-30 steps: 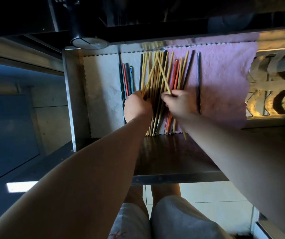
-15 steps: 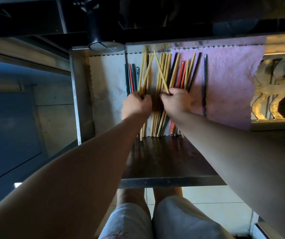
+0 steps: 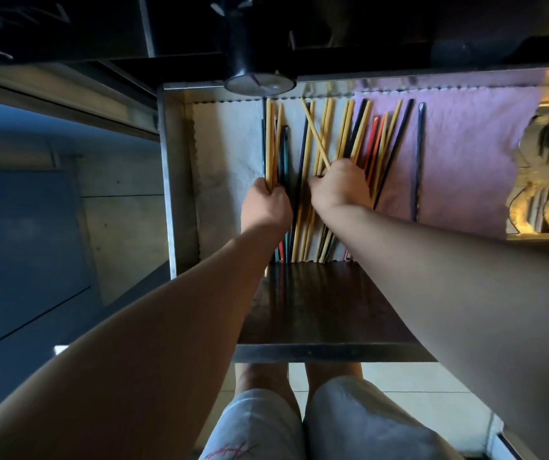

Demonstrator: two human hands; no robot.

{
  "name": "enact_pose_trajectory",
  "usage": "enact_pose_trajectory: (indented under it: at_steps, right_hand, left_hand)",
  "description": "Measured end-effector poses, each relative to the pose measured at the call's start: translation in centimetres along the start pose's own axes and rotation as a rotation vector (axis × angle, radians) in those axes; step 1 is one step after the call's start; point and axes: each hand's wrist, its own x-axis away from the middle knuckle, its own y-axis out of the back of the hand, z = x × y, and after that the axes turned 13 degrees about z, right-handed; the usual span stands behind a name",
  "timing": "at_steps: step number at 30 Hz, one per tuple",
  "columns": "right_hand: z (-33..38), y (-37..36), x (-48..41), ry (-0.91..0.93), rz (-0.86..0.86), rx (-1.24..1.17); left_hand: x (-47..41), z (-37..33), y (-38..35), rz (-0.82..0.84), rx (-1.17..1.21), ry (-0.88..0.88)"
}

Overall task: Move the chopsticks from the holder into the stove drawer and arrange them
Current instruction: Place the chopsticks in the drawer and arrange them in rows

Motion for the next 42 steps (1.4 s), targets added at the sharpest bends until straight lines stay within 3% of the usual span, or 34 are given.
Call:
enact_pose_trajectory:
  at_steps: [6,19,23,42]
  right_hand:
    - [1.3,0.2,0.4,-0.11,-0.007,-0.027]
    - [-3.2,2.9,1.5,-0.003,-0.058,-0.15]
    - [-4.4,3.4,0.8,0.036,-0.078,-0.365]
    - [-7.5,5.3,0.6,-0.011,0.214,-0.915]
  left_hand:
    - [-0.1,-0.1,-0.3,-0.007,-0.003,-0.012]
    - [-0.6,-0.9,-2.4,-0.061,-0.252,0.018]
    - [-0.5,-1.1,-2.7,-0.063,-0.311,0.008]
    - [0.3,-1.6,-3.9,-0.13,-0.415,-0.051]
